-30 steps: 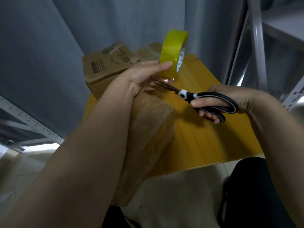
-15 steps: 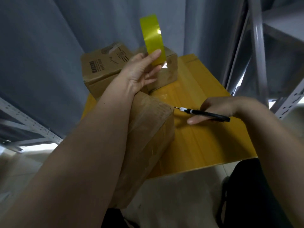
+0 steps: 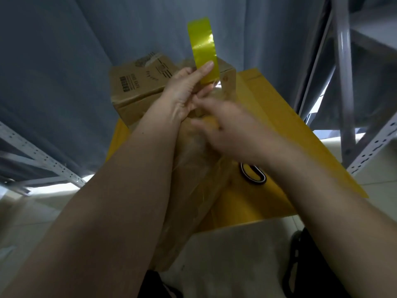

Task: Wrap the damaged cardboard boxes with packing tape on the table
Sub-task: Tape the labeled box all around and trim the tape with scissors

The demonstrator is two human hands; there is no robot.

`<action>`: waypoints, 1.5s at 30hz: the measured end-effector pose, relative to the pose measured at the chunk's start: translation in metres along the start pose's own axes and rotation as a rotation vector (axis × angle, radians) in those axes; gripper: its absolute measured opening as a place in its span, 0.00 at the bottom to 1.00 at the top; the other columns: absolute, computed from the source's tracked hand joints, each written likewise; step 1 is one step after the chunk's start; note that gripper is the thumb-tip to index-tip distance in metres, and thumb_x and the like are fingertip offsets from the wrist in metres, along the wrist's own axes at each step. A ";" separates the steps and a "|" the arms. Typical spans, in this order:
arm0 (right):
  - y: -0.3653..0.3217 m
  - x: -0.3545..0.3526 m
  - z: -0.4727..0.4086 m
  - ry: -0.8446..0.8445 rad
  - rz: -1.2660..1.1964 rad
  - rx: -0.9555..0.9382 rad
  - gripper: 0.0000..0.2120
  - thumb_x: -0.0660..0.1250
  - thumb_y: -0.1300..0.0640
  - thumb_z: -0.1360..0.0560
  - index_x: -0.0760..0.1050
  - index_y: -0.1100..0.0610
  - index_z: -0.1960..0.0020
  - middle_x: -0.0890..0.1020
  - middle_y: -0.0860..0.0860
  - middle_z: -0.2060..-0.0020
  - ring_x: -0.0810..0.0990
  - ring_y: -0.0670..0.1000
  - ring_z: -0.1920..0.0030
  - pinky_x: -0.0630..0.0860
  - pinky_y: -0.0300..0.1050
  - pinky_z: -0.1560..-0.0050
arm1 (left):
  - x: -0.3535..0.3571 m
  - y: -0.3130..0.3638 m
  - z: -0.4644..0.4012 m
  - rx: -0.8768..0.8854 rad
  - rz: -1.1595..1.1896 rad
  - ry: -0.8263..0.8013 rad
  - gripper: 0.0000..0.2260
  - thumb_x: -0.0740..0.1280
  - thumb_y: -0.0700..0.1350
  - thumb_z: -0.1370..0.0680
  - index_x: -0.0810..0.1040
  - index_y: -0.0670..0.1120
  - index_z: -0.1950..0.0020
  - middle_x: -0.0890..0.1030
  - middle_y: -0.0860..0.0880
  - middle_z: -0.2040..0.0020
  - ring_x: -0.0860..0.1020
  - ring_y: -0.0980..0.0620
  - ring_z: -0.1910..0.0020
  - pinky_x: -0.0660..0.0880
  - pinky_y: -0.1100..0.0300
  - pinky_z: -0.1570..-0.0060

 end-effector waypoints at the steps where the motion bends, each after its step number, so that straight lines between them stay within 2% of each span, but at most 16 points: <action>1: -0.004 0.018 0.000 -0.075 0.121 0.007 0.12 0.59 0.50 0.20 0.73 0.53 0.39 0.78 0.50 0.44 0.77 0.52 0.44 0.69 0.44 0.52 | -0.001 -0.001 0.000 -0.010 -0.027 0.004 0.08 0.73 0.48 0.25 0.74 0.50 0.54 0.84 0.47 0.54 0.83 0.53 0.61 0.79 0.54 0.49; 5: -0.005 0.032 -0.001 -0.036 0.355 -0.016 0.09 0.57 0.50 0.19 0.69 0.54 0.53 0.79 0.54 0.51 0.78 0.57 0.51 0.66 0.47 0.59 | -0.002 -0.004 -0.001 -0.028 -0.091 0.000 0.09 0.73 0.52 0.26 0.74 0.51 0.56 0.85 0.47 0.51 0.83 0.57 0.62 0.76 0.51 0.43; 10: 0.012 0.026 -0.004 0.021 0.371 0.101 0.21 0.55 0.39 0.21 0.75 0.56 0.46 0.81 0.55 0.51 0.78 0.59 0.48 0.61 0.47 0.58 | 0.004 -0.002 -0.003 -0.018 -0.109 -0.013 0.09 0.73 0.52 0.26 0.75 0.51 0.55 0.85 0.47 0.51 0.82 0.58 0.64 0.76 0.51 0.41; 15: 0.014 0.023 -0.003 0.021 0.442 0.171 0.23 0.53 0.37 0.21 0.70 0.54 0.62 0.81 0.56 0.53 0.79 0.59 0.49 0.60 0.47 0.59 | 0.011 0.002 0.006 -0.018 -0.059 -0.002 0.09 0.72 0.51 0.25 0.73 0.51 0.56 0.83 0.48 0.50 0.81 0.57 0.62 0.75 0.51 0.40; 19: 0.014 0.025 -0.006 0.022 0.533 0.207 0.26 0.51 0.39 0.19 0.78 0.57 0.51 0.82 0.56 0.50 0.79 0.59 0.46 0.60 0.46 0.59 | 0.023 0.022 0.022 -0.019 -0.006 -0.031 0.09 0.71 0.51 0.24 0.72 0.52 0.56 0.84 0.49 0.53 0.81 0.58 0.65 0.73 0.48 0.36; 23: 0.011 0.021 -0.008 -0.030 0.586 0.238 0.25 0.48 0.42 0.18 0.79 0.56 0.47 0.82 0.55 0.47 0.79 0.58 0.44 0.63 0.47 0.59 | 0.022 0.053 0.049 0.012 -0.113 -0.040 0.09 0.72 0.52 0.25 0.72 0.52 0.54 0.82 0.45 0.40 0.81 0.58 0.65 0.74 0.49 0.37; 26: 0.009 0.012 -0.004 -0.045 0.575 0.267 0.24 0.48 0.43 0.17 0.77 0.56 0.41 0.80 0.56 0.42 0.77 0.59 0.41 0.66 0.48 0.55 | 0.013 0.062 0.072 0.051 -0.137 -0.059 0.08 0.71 0.52 0.24 0.73 0.52 0.54 0.81 0.44 0.43 0.80 0.56 0.63 0.76 0.52 0.39; 28: -0.006 0.005 0.005 0.006 0.584 0.182 0.24 0.53 0.41 0.19 0.68 0.57 0.32 0.73 0.58 0.34 0.71 0.60 0.34 0.69 0.52 0.43 | 0.002 0.062 0.087 0.065 -0.118 -0.060 0.07 0.71 0.51 0.24 0.74 0.51 0.54 0.82 0.45 0.48 0.80 0.56 0.63 0.77 0.53 0.41; 29: -0.015 0.009 0.011 -0.018 0.569 0.103 0.30 0.58 0.38 0.22 0.61 0.55 0.27 0.67 0.58 0.29 0.66 0.61 0.30 0.66 0.55 0.35 | -0.006 0.061 0.092 0.071 -0.112 -0.053 0.07 0.70 0.50 0.24 0.74 0.51 0.55 0.84 0.45 0.51 0.81 0.56 0.64 0.77 0.54 0.42; 31: -0.030 0.035 0.031 -0.290 0.432 -0.024 0.48 0.65 0.28 0.34 0.48 0.44 0.23 0.52 0.52 0.22 0.51 0.61 0.24 0.52 0.61 0.26 | -0.020 0.056 0.102 0.073 -0.119 -0.033 0.07 0.70 0.50 0.24 0.73 0.51 0.54 0.84 0.45 0.52 0.80 0.56 0.63 0.77 0.54 0.42; 33: -0.032 0.063 0.054 -0.592 0.380 -0.049 0.58 0.68 0.24 0.45 0.38 0.34 0.26 0.41 0.45 0.22 0.33 0.58 0.24 0.36 0.67 0.27 | -0.030 0.048 0.109 0.056 -0.124 -0.020 0.07 0.70 0.50 0.23 0.74 0.51 0.53 0.83 0.42 0.48 0.80 0.56 0.63 0.77 0.54 0.43; 34: -0.029 0.069 0.057 -0.636 0.416 -0.054 0.60 0.71 0.25 0.46 0.36 0.32 0.27 0.38 0.44 0.23 0.30 0.58 0.25 0.33 0.68 0.29 | -0.033 0.044 0.112 0.046 -0.113 -0.015 0.07 0.70 0.51 0.23 0.74 0.51 0.52 0.83 0.41 0.45 0.80 0.56 0.64 0.77 0.55 0.43; 36: -0.026 0.071 0.049 -0.561 0.513 -0.053 0.59 0.73 0.28 0.43 0.35 0.33 0.26 0.38 0.46 0.22 0.31 0.59 0.25 0.34 0.70 0.29 | -0.036 0.039 0.118 0.036 -0.073 -0.010 0.07 0.70 0.51 0.24 0.75 0.52 0.48 0.83 0.40 0.44 0.81 0.58 0.67 0.76 0.53 0.40; 39: -0.033 0.076 0.035 -0.319 0.624 -0.012 0.54 0.67 0.25 0.39 0.38 0.37 0.25 0.46 0.51 0.22 0.40 0.64 0.24 0.41 0.75 0.31 | -0.038 0.040 0.125 0.041 -0.014 -0.019 0.10 0.70 0.50 0.24 0.75 0.53 0.44 0.82 0.40 0.42 0.81 0.58 0.67 0.74 0.51 0.37; 42: -0.036 0.085 0.027 -0.133 0.739 0.062 0.51 0.61 0.22 0.38 0.40 0.38 0.24 0.52 0.54 0.23 0.48 0.67 0.25 0.46 0.77 0.35 | -0.042 0.045 0.130 0.044 0.019 -0.032 0.06 0.70 0.49 0.23 0.77 0.51 0.48 0.82 0.38 0.42 0.81 0.56 0.65 0.74 0.49 0.37; 45: -0.038 0.084 0.008 -0.056 0.773 0.126 0.47 0.61 0.22 0.38 0.51 0.40 0.26 0.60 0.56 0.27 0.55 0.67 0.29 0.53 0.74 0.37 | -0.047 0.049 0.134 0.046 0.028 -0.036 0.04 0.69 0.48 0.23 0.77 0.50 0.50 0.81 0.38 0.41 0.79 0.54 0.61 0.74 0.48 0.36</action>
Point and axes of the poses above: each hand's wrist, its own z-axis away from the middle knuckle, its own x-axis out of the palm, y = z × x, the point moved 9 cm from there along -z, towards the middle knuckle
